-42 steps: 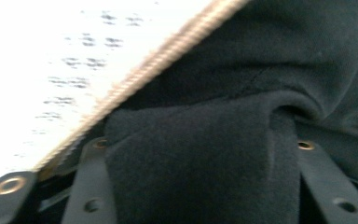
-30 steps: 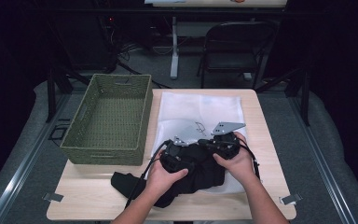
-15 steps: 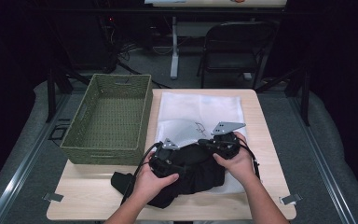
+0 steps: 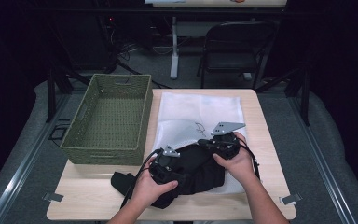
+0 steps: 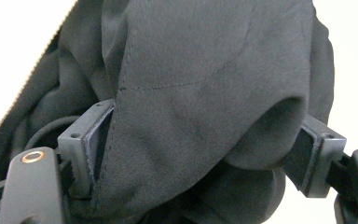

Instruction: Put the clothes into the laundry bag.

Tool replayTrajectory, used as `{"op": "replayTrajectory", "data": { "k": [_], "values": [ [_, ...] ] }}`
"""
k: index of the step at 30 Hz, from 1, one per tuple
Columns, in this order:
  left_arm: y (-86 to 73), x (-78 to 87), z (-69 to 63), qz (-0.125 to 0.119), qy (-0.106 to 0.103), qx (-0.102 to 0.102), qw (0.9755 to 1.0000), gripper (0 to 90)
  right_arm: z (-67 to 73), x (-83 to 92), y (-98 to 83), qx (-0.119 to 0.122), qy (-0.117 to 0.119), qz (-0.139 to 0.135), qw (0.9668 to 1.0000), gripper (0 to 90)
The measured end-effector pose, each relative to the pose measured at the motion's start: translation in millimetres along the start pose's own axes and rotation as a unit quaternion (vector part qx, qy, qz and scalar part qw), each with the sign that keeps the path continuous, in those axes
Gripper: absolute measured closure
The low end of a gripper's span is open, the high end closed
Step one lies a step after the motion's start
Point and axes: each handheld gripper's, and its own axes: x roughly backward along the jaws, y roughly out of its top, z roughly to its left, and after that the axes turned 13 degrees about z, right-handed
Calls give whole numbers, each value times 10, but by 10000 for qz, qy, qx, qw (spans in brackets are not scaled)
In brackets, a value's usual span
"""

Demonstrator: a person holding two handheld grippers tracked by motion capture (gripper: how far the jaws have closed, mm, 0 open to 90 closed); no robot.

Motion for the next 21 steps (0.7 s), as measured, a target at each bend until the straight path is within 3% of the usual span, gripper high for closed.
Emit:
{"op": "replayTrajectory", "data": {
  "k": [3,9,17,21],
  "values": [
    [-14,-65,8,85,66,0,9999,205,5,0,1,2,-1,-4,10000,892],
    [-36,-149,40,164,-26,1,9999,213,15,14,3,15,-27,-18,10000,892],
    [-55,-212,73,241,86,-16,9997,321,22,17,7,13,-26,-30,10000,892],
    [-81,-229,86,162,130,26,9998,375,29,15,7,21,-25,-22,10000,892]
  ]
}}
